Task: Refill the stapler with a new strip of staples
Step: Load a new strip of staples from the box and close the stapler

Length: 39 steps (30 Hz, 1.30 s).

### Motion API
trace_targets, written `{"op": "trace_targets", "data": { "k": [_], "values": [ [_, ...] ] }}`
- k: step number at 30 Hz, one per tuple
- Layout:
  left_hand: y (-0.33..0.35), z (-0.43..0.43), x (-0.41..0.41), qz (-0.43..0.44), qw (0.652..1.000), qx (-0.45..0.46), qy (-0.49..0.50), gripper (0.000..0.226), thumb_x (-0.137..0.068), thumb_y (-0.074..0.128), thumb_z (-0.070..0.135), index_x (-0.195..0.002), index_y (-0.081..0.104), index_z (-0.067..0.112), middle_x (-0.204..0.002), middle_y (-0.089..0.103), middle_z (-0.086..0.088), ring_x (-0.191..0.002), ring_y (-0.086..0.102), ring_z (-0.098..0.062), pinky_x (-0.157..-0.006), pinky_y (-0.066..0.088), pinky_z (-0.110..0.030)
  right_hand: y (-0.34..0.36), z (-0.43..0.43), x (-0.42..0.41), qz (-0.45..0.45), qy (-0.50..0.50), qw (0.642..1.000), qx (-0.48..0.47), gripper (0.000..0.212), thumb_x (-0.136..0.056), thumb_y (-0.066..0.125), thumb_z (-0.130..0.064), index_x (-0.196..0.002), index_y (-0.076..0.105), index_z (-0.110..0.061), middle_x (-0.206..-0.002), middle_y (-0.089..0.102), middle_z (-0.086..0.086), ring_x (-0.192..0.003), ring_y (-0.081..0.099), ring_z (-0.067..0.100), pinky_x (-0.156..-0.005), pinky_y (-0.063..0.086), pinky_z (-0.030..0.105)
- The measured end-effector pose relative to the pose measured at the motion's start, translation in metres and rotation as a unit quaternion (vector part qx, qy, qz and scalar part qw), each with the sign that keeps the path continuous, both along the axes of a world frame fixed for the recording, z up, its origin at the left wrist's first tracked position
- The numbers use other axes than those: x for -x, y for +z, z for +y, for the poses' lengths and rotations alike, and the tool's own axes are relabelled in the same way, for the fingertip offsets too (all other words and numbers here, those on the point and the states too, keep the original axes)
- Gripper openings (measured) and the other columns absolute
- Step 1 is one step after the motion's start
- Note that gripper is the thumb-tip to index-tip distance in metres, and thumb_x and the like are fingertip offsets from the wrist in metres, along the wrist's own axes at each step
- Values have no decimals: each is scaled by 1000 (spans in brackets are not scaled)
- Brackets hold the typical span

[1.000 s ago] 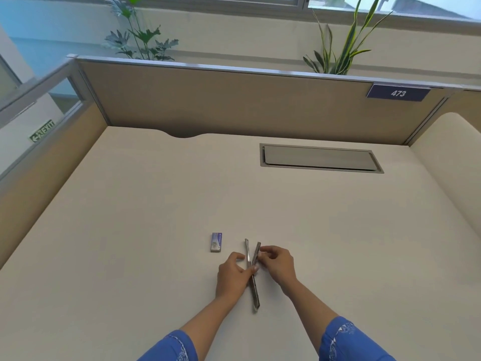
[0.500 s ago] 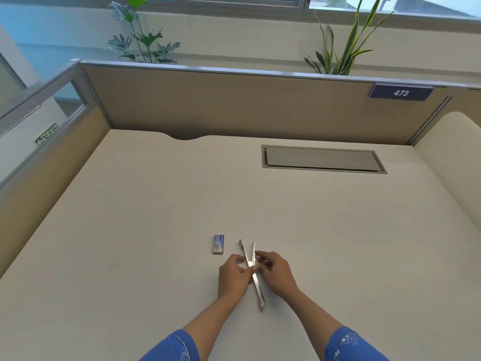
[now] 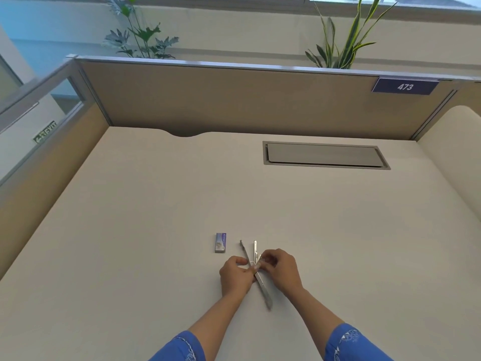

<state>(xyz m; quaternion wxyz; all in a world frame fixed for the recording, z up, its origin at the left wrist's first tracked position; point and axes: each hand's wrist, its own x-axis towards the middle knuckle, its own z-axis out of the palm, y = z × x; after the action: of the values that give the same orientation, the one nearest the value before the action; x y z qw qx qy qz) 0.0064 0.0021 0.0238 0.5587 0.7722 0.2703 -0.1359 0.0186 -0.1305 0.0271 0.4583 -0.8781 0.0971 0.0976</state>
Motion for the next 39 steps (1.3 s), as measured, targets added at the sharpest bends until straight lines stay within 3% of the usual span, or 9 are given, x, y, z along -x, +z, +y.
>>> {"op": "trace_targets", "data": {
  "k": [6,9,13,16,19,25,32,36,39],
  "values": [
    [2,1,1,9,999,34,23,30,-71,84,17,-88,62,7,-84,73,-17,-58,73,-23,-66,62,-38,-2,-1,2,-18,-41,998,-35,25,-71,83,-11,-69,58,-16,-80,66,4,-69,59,15,-62,45,18],
    [4,2,2,11,998,53,27,26,-74,82,11,-89,61,4,-85,73,-20,-56,71,-22,-61,61,-33,-2,0,2,-34,-41,997,-57,25,-75,80,-5,-69,58,-15,-84,67,8,-77,65,22,-67,50,19],
    [6,3,2,18,997,73,30,21,-77,78,6,-90,62,2,-81,73,-19,-56,70,-22,-63,62,-35,-2,0,1,-23,-52,993,-100,23,-79,78,-8,-67,59,-11,-77,74,2,-67,67,14,-65,53,20],
    [7,6,2,32,995,97,21,22,-78,77,5,-94,62,0,-75,71,-15,-55,69,-19,-60,61,-32,0,0,1,-20,-53,990,-125,17,-78,79,-9,-79,63,-12,-78,73,1,-67,73,14,-63,54,18],
    [8,8,1,42,991,129,15,31,-79,79,19,-95,61,1,-76,71,-16,-57,68,-22,-60,60,-31,5,-1,0,-12,-32,989,-142,22,-80,75,-4,-91,63,-19,-84,71,5,-66,71,12,-69,57,23],
    [14,7,-8,67,992,108,-3,64,-71,72,62,-87,58,1,-64,70,-14,-52,69,-26,-52,59,-31,10,-3,0,-17,26,994,-105,29,-80,73,3,-83,66,-25,-84,70,3,-65,69,5,-65,53,16],
    [18,3,-17,62,996,38,-61,48,-78,67,55,-78,49,11,-55,67,-12,-38,64,-26,-39,50,-26,5,-10,11,-11,-13,994,-104,27,-77,77,2,-78,73,-25,-78,74,-2,-71,73,13,-71,59,22],
    [18,-1,-19,49,997,35,-57,38,-85,60,47,-75,45,13,-62,65,-15,-34,59,-25,-39,48,-25,-2,-16,22,-11,-19,995,-96,25,-75,78,0,-69,71,-23,-76,75,-7,-74,73,10,-67,56,17],
    [18,-4,-20,47,997,28,-53,37,-88,58,45,-76,43,13,-64,66,-17,-34,59,-25,-37,47,-25,-8,-22,32,-26,-14,995,-92,13,-77,79,-6,-78,75,-18,-79,76,-9,-77,73,8,-68,55,15]
  ]
}}
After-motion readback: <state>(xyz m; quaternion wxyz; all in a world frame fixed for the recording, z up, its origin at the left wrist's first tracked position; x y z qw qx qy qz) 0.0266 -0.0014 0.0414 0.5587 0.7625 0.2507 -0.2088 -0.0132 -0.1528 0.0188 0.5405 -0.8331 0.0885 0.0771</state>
